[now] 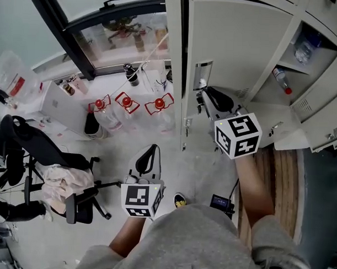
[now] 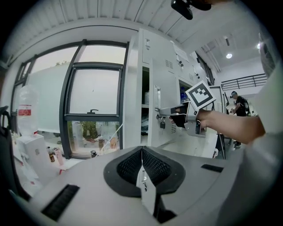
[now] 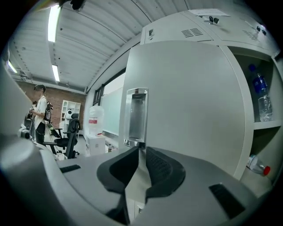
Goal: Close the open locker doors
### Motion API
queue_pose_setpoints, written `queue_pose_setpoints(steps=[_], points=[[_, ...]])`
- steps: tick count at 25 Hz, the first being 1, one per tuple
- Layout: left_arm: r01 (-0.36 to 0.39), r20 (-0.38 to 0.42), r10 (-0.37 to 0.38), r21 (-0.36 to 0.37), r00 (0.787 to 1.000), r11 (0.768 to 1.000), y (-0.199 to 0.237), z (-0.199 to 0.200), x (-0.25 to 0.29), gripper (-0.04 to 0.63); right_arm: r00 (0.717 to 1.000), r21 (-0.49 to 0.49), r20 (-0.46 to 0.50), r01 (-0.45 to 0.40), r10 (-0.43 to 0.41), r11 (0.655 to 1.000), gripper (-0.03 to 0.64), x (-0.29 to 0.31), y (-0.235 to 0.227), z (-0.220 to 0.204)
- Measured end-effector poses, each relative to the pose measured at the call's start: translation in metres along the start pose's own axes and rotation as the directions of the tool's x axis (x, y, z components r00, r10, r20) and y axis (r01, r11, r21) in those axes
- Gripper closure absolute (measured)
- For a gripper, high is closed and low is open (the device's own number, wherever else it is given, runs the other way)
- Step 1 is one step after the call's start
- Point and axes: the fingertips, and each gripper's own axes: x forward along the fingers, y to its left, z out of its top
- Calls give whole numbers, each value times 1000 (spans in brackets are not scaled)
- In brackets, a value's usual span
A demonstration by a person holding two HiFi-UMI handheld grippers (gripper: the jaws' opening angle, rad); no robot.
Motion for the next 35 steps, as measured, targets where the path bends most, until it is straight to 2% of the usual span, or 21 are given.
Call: queue_pose_setpoints(steps=[12, 18, 31, 35], points=[[-11, -2, 11, -21, 1000, 1000, 16, -7, 6, 584, 996, -34, 12, 89, -89, 995, 572, 33, -18, -2], [-12, -9, 12, -27, 1000, 1000, 22, -8, 8, 584, 992, -11, 7, 124, -124, 992, 572, 44, -25, -2], [-33, -12, 33, -29, 999, 999, 32, -12, 7, 583, 985, -22, -1, 171, -171, 985, 574, 53, -30, -2], [-21, -6, 21, -24, 1000, 999, 27, -9, 9, 583, 989, -19, -18, 146, -146, 989, 574, 51, -27, -5]])
